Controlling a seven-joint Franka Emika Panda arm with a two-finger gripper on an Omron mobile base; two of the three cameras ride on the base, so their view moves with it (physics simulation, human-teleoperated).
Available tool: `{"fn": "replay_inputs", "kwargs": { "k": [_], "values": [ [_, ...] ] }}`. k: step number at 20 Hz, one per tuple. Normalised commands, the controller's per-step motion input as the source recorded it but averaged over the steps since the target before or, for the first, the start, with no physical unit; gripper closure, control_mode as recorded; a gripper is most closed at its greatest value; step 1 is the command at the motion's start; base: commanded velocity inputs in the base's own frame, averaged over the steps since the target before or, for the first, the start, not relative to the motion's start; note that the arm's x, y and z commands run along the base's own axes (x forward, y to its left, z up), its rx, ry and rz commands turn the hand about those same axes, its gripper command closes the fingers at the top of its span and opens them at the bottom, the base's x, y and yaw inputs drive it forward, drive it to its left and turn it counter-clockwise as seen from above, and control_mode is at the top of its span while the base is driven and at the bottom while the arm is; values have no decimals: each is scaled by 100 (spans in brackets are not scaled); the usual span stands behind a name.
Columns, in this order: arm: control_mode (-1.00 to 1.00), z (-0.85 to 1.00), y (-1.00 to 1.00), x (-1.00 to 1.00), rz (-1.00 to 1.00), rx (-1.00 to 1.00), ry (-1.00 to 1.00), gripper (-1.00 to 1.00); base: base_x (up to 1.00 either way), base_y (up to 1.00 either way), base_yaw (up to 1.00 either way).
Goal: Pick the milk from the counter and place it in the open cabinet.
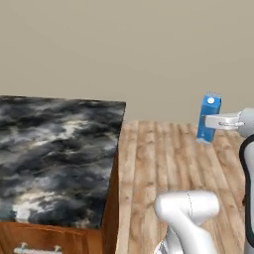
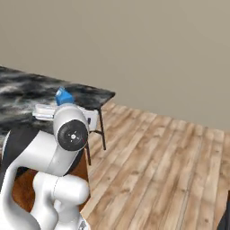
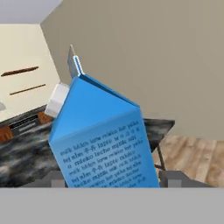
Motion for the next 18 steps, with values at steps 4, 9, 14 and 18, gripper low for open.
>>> {"fn": "replay_inputs", "kwargs": {
  "k": [4,9,14,18],
  "values": [
    [100,0,0,0,0,0,0,100,0,7,-87],
    [100,0,0,0,0,0,0,100,-7,25,-81],
    [100,0,0,0,0,0,0,100,-12,40,-74],
    [100,0,0,0,0,0,0,100,-18,42,-72]
  ]
}}
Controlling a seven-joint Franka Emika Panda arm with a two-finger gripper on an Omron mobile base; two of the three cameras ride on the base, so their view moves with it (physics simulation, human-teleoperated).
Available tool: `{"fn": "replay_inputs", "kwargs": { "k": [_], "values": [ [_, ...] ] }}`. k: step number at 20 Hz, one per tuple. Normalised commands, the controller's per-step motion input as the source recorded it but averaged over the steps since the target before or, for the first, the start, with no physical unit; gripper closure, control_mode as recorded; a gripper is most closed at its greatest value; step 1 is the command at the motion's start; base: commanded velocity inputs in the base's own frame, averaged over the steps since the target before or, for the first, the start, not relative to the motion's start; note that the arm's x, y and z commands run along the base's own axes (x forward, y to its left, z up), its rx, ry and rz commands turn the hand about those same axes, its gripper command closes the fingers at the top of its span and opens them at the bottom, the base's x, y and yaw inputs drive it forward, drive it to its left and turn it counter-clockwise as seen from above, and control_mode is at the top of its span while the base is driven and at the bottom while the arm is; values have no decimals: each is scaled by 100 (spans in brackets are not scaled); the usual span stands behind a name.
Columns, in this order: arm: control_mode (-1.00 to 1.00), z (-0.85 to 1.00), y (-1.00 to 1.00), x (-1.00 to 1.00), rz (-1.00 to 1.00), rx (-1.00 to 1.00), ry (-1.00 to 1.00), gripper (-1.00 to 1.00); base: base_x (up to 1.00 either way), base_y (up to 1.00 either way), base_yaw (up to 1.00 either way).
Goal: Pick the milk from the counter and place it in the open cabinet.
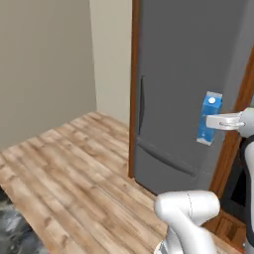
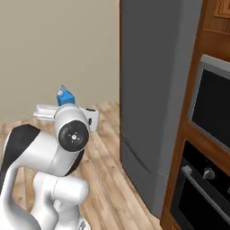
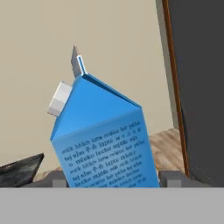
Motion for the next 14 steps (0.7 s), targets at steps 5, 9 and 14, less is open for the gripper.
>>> {"fn": "replay_inputs", "kwargs": {
  "k": [5,9,14],
  "values": [
    [100,0,0,0,0,0,0,100,-22,45,-71],
    [100,0,0,0,0,0,0,100,-18,2,-73],
    [100,0,0,0,0,0,0,100,-16,-21,-71]
  ]
}}
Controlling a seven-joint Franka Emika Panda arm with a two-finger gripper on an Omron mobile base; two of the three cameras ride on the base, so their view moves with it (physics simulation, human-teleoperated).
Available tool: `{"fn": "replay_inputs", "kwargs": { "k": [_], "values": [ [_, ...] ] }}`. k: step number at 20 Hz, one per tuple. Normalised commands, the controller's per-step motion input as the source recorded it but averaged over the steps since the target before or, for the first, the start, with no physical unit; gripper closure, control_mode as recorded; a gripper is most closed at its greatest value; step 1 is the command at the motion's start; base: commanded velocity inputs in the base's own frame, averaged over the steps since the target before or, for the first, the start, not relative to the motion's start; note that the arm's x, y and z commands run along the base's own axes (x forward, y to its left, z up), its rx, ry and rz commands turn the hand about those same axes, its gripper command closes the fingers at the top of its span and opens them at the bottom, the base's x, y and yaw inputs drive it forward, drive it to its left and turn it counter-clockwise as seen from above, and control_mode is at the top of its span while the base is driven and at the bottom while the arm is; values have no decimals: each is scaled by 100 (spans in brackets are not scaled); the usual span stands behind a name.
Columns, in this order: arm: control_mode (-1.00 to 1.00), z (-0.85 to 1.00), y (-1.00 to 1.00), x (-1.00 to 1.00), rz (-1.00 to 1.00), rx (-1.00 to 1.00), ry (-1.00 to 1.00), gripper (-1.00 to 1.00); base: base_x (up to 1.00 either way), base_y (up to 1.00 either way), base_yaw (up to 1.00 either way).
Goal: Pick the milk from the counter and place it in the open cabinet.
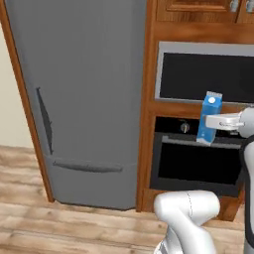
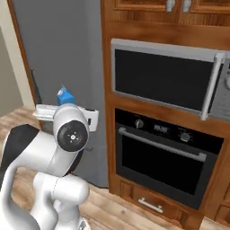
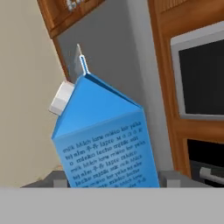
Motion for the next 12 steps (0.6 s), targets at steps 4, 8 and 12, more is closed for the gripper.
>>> {"fn": "replay_inputs", "kwargs": {
  "k": [4,8,12],
  "values": [
    [100,0,0,0,0,0,0,100,-9,-48,-67],
    [100,0,0,0,0,0,0,100,-1,-24,-69],
    [100,0,0,0,0,0,0,100,0,-7,-69]
  ]
}}
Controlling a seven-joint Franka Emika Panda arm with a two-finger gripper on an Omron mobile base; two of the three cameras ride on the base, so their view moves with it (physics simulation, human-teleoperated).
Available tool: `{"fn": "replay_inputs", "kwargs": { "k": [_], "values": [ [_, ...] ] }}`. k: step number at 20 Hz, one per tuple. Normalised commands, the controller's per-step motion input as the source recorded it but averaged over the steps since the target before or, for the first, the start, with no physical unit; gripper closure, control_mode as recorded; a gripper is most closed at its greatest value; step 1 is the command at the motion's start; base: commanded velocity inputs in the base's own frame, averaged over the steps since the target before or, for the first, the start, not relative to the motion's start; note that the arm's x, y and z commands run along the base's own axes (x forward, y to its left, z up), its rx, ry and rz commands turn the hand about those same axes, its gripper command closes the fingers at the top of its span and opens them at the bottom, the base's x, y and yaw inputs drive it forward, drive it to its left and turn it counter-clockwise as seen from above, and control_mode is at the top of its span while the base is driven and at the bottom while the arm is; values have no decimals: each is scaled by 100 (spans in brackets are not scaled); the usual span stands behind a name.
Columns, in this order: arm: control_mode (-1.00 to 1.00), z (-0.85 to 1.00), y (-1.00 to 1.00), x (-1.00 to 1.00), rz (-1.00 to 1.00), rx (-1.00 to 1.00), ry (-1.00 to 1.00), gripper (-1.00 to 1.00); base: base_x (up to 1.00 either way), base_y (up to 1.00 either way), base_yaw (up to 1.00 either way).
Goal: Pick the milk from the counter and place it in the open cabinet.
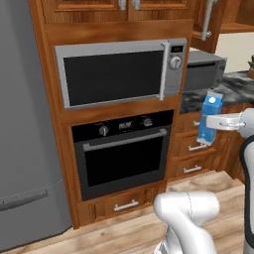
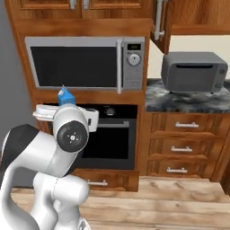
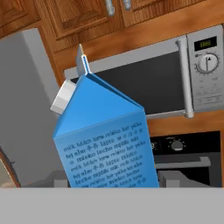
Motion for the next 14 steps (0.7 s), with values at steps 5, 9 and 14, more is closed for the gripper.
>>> {"fn": "replay_inputs", "kwargs": {
  "k": [5,9,14],
  "values": [
    [100,0,0,0,0,0,0,100,1,-41,-36],
    [100,0,0,0,0,0,0,100,4,-61,-12],
    [100,0,0,0,0,0,0,100,35,-84,-10]
  ]
}}
